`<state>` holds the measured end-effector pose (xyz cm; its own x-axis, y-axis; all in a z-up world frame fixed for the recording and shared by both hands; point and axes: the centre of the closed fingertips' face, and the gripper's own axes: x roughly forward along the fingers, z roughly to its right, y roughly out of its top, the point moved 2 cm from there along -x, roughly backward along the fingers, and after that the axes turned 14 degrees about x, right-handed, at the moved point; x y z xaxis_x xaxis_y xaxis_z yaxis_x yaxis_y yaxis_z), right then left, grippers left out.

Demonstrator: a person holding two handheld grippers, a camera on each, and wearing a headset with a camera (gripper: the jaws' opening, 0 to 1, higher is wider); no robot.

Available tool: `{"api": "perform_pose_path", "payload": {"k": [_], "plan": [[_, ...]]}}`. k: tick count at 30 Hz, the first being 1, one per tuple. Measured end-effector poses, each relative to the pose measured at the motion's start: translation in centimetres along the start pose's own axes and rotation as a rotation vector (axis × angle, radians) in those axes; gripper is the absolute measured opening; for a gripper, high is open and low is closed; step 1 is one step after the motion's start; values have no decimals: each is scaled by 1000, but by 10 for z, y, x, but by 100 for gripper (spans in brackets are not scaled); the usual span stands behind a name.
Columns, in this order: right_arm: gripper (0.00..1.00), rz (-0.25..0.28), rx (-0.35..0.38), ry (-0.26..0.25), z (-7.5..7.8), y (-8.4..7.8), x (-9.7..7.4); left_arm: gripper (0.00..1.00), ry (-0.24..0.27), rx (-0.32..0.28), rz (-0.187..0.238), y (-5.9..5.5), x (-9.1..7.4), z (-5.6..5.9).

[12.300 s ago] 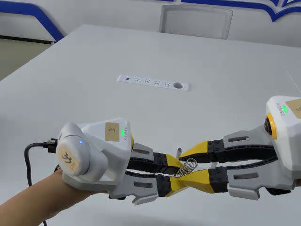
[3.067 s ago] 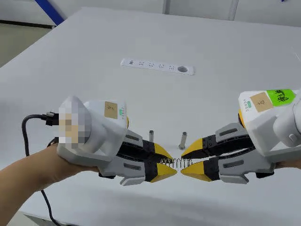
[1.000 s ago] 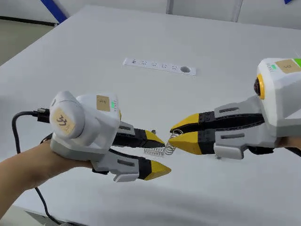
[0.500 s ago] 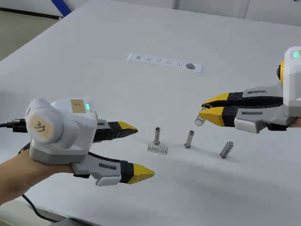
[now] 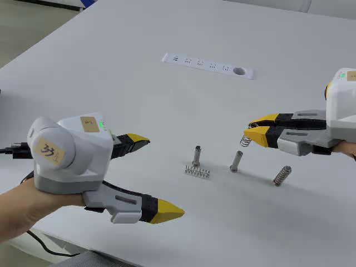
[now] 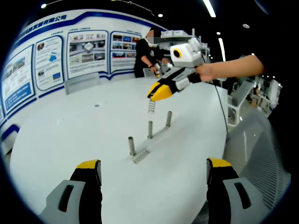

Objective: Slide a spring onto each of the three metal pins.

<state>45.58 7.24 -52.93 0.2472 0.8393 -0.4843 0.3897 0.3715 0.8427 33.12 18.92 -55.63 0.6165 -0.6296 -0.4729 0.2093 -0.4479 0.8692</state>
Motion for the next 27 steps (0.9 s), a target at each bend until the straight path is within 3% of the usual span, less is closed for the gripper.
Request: {"api": "perform_pose_path", "payload": {"k": [2, 3, 8, 16, 18, 27], "plan": [[11, -10, 7, -12, 3, -3, 4, 98, 4, -8, 0, -1, -1, -1], [11, -14, 18, -8, 12, -6, 8, 99, 6, -9, -2, -1, -1, -2], [11, -47, 19, -25, 18, -18, 16, 100, 6, -23, -20, -6, -1, -3], [11, -75, 2, -38, 12, -22, 15, 100, -1, -41, -36, -13, 1, 0], [11, -85, 8, -38, 12, -26, 17, 100, -5, -64, -39, -15, 1, 2], [11, -137, -21, -59, 8, -47, 26, 100, 8, -60, -41, -12, -2, 0]]}}
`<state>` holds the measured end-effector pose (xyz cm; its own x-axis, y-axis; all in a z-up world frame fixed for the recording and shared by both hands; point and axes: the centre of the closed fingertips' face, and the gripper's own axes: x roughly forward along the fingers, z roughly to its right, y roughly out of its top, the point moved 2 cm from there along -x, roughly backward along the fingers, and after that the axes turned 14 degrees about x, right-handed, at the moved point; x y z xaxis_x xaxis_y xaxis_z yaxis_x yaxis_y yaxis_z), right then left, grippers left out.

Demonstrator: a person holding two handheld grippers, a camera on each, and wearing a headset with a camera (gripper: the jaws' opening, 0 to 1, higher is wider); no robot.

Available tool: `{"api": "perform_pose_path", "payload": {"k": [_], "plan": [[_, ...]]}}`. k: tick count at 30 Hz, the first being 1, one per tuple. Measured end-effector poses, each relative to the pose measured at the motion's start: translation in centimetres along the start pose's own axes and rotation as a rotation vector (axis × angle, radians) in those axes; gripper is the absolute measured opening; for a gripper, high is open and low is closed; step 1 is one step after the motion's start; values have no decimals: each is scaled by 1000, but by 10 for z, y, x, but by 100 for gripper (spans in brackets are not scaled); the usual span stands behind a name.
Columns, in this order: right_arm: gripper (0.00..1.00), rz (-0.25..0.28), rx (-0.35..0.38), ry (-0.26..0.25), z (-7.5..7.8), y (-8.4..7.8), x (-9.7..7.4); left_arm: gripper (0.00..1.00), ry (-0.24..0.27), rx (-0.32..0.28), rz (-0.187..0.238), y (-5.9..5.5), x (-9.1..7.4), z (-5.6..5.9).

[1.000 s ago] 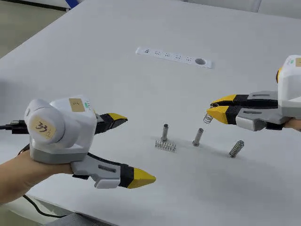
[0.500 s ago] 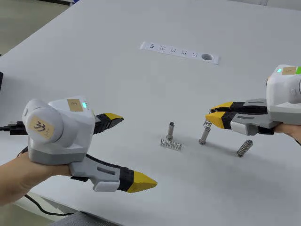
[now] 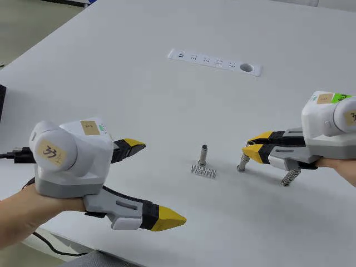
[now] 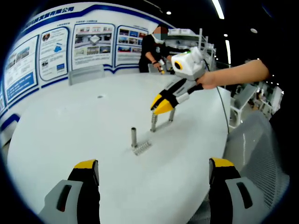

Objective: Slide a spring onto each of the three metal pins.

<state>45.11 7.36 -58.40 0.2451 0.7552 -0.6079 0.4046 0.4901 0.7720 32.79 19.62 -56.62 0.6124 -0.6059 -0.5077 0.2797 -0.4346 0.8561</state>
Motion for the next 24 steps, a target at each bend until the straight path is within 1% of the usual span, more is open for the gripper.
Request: {"api": "perform_pose_path", "payload": {"k": [5, 10, 17, 20, 21, 24], "plan": [[11, -29, -5, -16, 4, -11, 4, 100, 2, -6, -3, -1, -1, 1], [11, -49, -21, -31, 7, -18, 5, 100, 1, -7, -13, -4, -2, 3], [11, -76, -15, -48, 12, -26, 7, 100, 11, -10, -10, -3, -3, 0], [12, -80, -14, -50, 12, -28, 8, 100, 13, -11, -4, -1, -3, -1], [12, -69, -6, -49, 12, -27, 8, 100, 13, -10, -5, -1, -3, -1], [12, -75, -7, -57, 12, -27, 7, 100, 12, -6, -9, -2, -4, 0]]}}
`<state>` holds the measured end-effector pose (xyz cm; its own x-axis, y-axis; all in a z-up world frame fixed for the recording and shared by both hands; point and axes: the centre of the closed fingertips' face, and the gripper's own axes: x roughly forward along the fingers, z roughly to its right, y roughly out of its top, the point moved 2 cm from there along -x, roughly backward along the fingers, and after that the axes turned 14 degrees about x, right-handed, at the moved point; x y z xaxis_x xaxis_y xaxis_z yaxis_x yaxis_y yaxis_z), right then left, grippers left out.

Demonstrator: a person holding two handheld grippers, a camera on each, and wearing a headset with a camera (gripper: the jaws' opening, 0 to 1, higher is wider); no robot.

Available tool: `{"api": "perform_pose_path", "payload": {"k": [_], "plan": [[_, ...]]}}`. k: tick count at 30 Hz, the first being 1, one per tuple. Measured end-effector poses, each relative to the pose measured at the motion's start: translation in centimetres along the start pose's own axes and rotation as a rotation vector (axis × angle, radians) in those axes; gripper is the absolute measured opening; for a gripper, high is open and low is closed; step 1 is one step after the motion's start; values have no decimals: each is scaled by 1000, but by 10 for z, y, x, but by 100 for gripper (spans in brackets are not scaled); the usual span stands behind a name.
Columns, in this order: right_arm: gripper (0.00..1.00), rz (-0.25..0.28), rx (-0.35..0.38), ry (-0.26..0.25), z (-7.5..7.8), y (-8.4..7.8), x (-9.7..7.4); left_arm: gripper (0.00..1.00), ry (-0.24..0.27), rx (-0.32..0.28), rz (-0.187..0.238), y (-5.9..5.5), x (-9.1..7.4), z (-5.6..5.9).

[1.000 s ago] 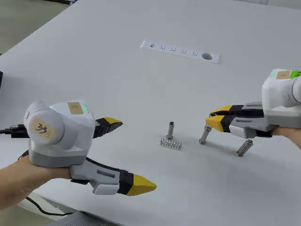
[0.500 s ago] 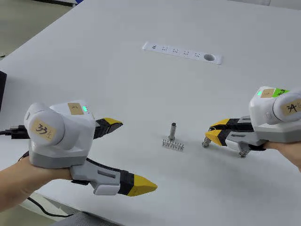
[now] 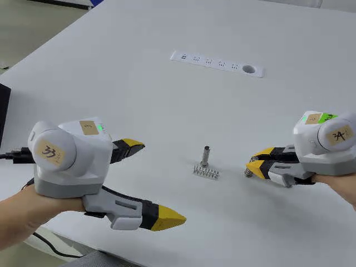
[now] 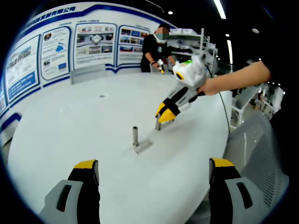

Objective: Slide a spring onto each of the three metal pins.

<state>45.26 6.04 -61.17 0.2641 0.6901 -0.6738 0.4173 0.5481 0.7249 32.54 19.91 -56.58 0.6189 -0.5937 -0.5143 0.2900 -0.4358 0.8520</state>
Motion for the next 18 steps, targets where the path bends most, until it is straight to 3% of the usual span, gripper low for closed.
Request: {"api": "perform_pose_path", "payload": {"k": [4, 10, 18], "plan": [[13, -25, -17, -12, 0, -4, 1, 100, -3, 2, -4, 0, 0, 1], [17, -8, -5, -11, -3, 0, -5, 99, 5, -3, -1, 0, -3, 0], [19, 86, 8, -41, -1, 28, -23, 100, 10, 9, -2, 2, -5, -1]]}}
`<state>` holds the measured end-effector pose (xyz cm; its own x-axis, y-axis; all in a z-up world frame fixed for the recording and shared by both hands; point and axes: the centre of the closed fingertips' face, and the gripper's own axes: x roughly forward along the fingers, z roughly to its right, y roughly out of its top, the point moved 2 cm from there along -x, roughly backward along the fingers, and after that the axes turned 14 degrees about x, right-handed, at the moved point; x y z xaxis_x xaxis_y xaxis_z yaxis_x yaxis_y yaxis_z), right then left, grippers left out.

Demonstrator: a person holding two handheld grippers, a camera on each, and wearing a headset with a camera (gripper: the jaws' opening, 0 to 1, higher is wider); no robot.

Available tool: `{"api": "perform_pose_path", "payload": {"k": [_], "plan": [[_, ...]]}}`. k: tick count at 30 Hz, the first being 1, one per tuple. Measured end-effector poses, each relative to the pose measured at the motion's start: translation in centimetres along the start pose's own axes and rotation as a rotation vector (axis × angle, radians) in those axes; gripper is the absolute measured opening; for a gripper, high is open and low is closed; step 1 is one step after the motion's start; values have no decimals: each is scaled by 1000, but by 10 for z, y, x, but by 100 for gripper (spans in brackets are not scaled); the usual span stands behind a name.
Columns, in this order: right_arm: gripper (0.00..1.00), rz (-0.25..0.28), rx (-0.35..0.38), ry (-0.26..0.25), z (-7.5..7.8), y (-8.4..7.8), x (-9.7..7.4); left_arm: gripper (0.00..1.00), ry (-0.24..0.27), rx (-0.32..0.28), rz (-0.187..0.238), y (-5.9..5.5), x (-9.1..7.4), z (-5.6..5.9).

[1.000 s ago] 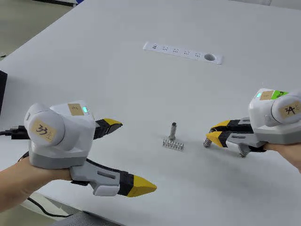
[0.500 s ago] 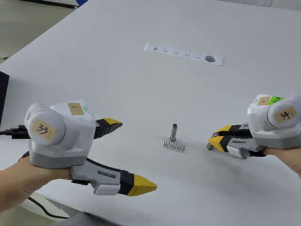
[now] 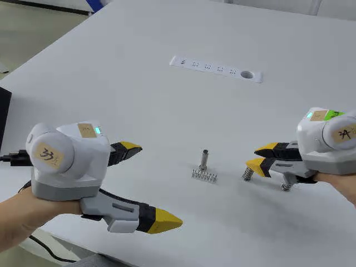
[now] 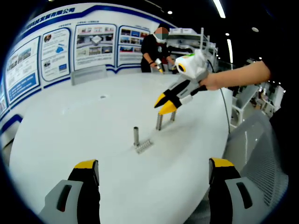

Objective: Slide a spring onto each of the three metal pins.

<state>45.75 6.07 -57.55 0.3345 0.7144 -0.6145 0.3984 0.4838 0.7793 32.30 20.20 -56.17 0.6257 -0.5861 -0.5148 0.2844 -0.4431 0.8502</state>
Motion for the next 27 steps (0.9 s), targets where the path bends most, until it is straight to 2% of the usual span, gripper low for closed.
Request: {"api": "perform_pose_path", "payload": {"k": [2, 5, 11, 17, 20, 25, 27], "plan": [[19, 33, -20, -15, 2, 11, -5, 100, -2, 3, 4, 2, 0, 0], [20, 46, -15, 0, 3, 22, -11, 100, 0, 7, 13, 5, -1, 0], [20, 59, -12, 27, -12, 33, -11, 100, 12, 6, 26, 8, -3, -3], [21, 30, -24, 90, -41, 28, 4, 99, 8, 17, 4, 4, -8, -3], [21, 5, -23, 136, -58, 21, 17, 99, 7, 18, -2, 2, -12, -5], [21, -88, -110, 163, -71, 2, 36, 99, 8, 17, -11, -1, -15, -9], [21, -114, -123, 166, -74, -5, 44, 99, 9, 13, -12, -2, -16, -11]]}}
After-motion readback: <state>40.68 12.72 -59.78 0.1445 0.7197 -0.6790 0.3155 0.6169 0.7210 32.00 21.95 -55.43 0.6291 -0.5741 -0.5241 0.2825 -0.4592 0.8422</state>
